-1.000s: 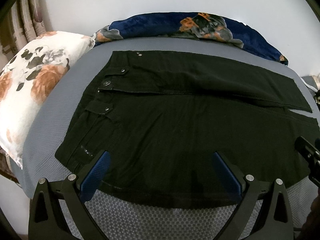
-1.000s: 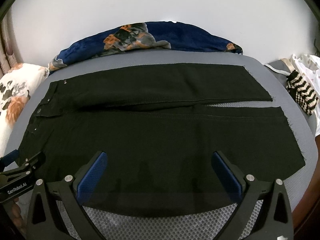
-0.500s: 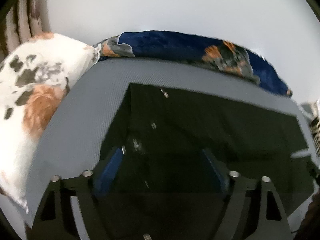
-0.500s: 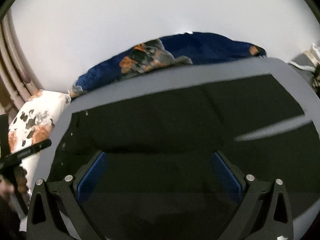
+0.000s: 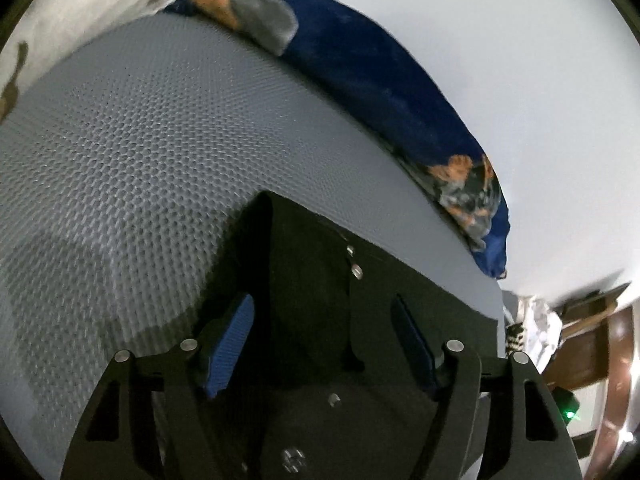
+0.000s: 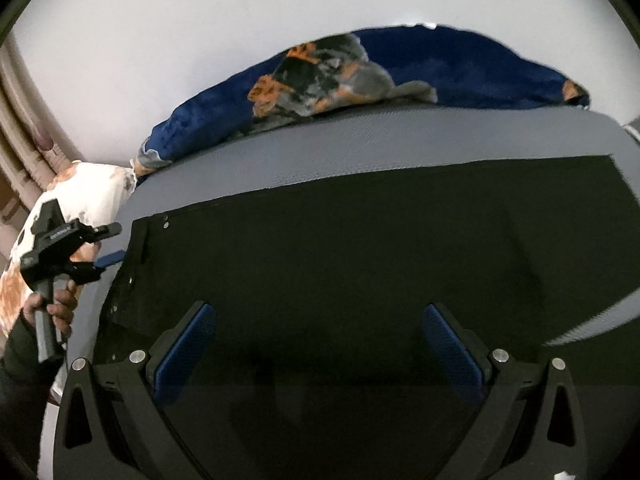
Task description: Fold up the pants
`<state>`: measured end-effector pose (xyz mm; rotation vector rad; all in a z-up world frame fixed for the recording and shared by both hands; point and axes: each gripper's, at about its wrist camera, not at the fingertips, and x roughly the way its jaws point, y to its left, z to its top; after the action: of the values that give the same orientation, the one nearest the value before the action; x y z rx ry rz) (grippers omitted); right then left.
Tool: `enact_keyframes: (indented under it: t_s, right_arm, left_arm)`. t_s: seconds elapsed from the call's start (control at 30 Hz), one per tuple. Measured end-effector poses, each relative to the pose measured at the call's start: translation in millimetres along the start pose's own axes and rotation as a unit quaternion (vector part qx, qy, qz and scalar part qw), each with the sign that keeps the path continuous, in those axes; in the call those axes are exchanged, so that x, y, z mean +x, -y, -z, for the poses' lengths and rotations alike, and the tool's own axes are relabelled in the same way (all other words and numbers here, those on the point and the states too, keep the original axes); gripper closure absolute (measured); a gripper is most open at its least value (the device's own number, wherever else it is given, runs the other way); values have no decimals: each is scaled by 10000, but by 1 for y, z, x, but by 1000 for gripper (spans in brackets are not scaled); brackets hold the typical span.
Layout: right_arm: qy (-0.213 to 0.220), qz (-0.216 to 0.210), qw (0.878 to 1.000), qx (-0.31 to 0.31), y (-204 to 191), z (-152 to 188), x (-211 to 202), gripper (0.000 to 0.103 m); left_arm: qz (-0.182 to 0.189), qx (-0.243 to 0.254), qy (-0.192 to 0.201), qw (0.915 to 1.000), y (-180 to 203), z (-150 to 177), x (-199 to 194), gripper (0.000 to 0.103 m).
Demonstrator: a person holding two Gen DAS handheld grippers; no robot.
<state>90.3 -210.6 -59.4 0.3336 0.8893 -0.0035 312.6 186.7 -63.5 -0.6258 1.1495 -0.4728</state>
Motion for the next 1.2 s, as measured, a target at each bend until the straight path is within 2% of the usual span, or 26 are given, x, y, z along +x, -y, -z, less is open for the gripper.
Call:
enact_keyframes:
  t_s: [0.03, 0.13, 0.17, 0.23, 0.27, 0.47, 0.57, 0.63, 0.7, 0.87, 1.03, 1.07, 1.13, 1.2]
  right_arm:
    - [-31, -34, 10000, 35, -1, -3, 5, 0]
    - [-90, -108, 9999, 37, -8, -12, 21, 0]
    - [-90, -122, 9999, -10, -11, -16, 26, 0]
    - [-83, -112, 9998, -140, -19, -24, 35, 0]
    - [-71, -112, 9997, -221, -24, -29, 40, 0]
    - [-125, -180, 9986, -474, -42, -44, 64, 0]
    - [-184, -223, 9982, -529, -47, -48, 73, 0]
    - [-198, -249, 9979, -556, -48, -50, 78, 0]
    - [-219, -300, 9978, -552, -48, -52, 81, 0]
    - [-218, -291, 9974, -618, -43, -56, 83, 0]
    - [-292, -277, 9973, -611, -34, -64, 92, 0]
    - [-317, -296, 9971, -625, -33, -65, 94, 0]
    - [-413, -376, 9956, -754, -30, -70, 99, 0]
    - [-512, -525, 9918, -1045, -28, -79, 104, 0]
  left_arm:
    - [27, -42, -46, 10000, -4, -3, 3, 33]
    - [319, -125, -162, 9993, -13, -11, 8, 44]
    - [364, -123, -226, 9990, -14, -13, 10, 49]
    - [424, -153, -308, 9985, -15, -15, 12, 67]
    - [440, -180, -335, 9983, -14, -16, 13, 69]
    - [697, -38, -457, 9965, 0, -20, 15, 73]
    - [658, 19, -531, 9964, 6, -23, 26, 73]
    - [635, -80, -600, 9961, 3, -26, 36, 73]
    - [786, -257, -694, 9942, -1, -29, 48, 73]
    - [853, -336, -780, 9927, 0, -36, 76, 73]
    - [1007, -465, -568, 9922, 2, -41, 86, 74]
    - [954, -391, -516, 9933, 4, -40, 85, 76]
    - [780, -61, -420, 9961, 14, -38, 80, 95]
    - [871, 255, -263, 9955, 25, -34, 65, 95]
